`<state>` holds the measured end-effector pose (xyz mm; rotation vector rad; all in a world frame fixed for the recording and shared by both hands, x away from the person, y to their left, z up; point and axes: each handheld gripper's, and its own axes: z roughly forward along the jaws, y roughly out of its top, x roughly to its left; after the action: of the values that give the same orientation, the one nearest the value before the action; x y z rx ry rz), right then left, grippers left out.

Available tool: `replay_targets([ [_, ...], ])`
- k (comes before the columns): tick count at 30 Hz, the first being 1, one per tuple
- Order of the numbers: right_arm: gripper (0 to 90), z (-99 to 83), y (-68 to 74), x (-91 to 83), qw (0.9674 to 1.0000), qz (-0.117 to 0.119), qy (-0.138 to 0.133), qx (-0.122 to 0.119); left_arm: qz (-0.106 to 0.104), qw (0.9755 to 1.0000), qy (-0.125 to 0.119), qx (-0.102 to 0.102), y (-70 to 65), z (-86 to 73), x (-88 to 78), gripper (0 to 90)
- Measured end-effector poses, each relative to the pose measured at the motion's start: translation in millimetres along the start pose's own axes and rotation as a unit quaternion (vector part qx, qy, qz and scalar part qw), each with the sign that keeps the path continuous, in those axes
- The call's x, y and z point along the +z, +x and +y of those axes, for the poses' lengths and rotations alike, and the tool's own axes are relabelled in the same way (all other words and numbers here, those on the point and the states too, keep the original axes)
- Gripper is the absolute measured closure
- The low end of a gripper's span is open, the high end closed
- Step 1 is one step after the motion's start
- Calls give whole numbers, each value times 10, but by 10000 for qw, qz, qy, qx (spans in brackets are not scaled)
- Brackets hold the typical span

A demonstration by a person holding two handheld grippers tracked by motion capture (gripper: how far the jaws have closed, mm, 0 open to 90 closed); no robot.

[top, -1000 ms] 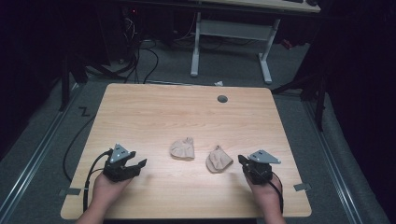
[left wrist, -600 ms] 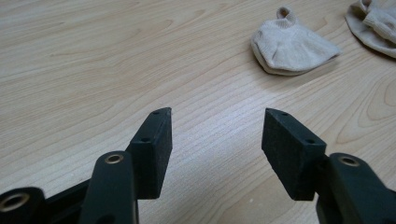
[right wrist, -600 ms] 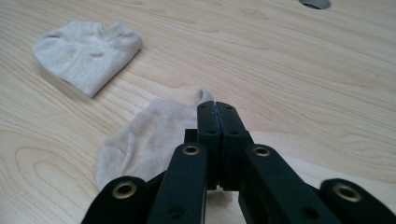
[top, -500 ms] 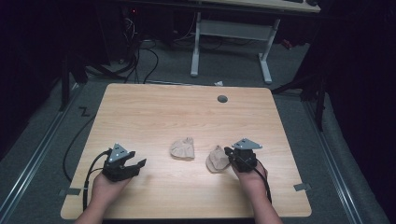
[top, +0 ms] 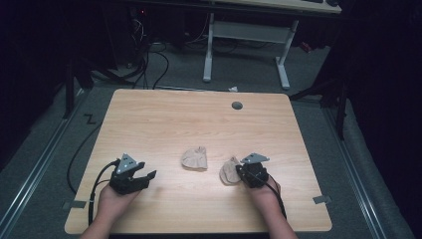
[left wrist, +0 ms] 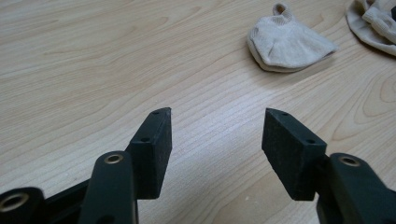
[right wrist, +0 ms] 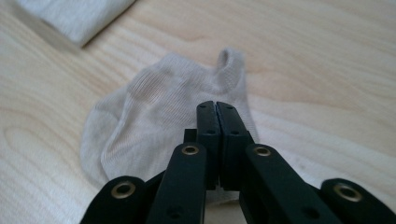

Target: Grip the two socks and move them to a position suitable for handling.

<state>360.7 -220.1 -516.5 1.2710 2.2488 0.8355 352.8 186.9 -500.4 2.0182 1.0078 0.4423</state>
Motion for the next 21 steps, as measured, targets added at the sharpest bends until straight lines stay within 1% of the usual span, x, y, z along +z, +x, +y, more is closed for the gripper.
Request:
replay_targets([
  [1, 890, -21, 17, 5, 10000, 20, 27, -14, -4, 10000, -2, 0, -3, 0, 3, 431],
  [4, 887, -93, 77, -41, 9999, 84, -53, -27, -16, 10000, 21, 19, -8, -1, 18, 431],
  [5, 887, -93, 77, -41, 9999, 84, -53, -27, -16, 10000, 21, 19, -8, -1, 18, 431],
  [6, 884, -132, 122, -71, 9999, 113, -98, -37, -27, 10000, 46, 28, -12, -1, 22, 431],
  [7, 884, -132, 122, -71, 9999, 113, -98, -37, -27, 10000, 46, 28, -12, -1, 22, 431],
  [8, 880, -165, 172, -100, 9998, 151, -127, -55, -35, 10000, 38, 44, -17, 1, 24, 431],
  [9, 880, -165, 172, -100, 9998, 151, -127, -55, -35, 10000, 38, 44, -17, 1, 24, 431],
  [10, 876, -196, 228, -129, 9996, 192, -153, -115, -46, 10000, 21, 64, -19, 6, 17, 431],
  [11, 876, -196, 228, -129, 9996, 192, -153, -115, -46, 10000, 21, 64, -19, 6, 17, 431],
  [12, 872, -223, 297, -158, 9995, 229, -157, -122, -52, 10000, 7, 59, -23, 8, 11, 431],
  [14, 865, -249, 367, -188, 9994, 267, -164, -153, -61, 10000, 10, 54, -25, 8, 10, 431],
  [15, 865, -249, 367, -188, 9994, 267, -164, -153, -61, 10000, 10, 54, -25, 8, 10, 431],
  [16, 859, -278, 450, -214, 9990, 344, -188, -195, -70, 10000, 11, 50, -34, 9, 9, 431],
  [17, 859, -278, 450, -214, 9990, 344, -188, -195, -70, 10000, 11, 50, -34, 9, 9, 432],
  [19, 853, -301, 535, -235, 9985, 390, -220, -303, -91, 9999, 6, 57, -53, 14, 8, 432],
  [20, 849, -315, 611, -250, 9979, 496, -240, -347, -92, 9999, -4, 83, -75, 18, 11, 432],
  [21, 849, -315, 611, -250, 9979, 496, -240, -347, -92, 9999, -4, 83, -75, 18, 11, 432],
])
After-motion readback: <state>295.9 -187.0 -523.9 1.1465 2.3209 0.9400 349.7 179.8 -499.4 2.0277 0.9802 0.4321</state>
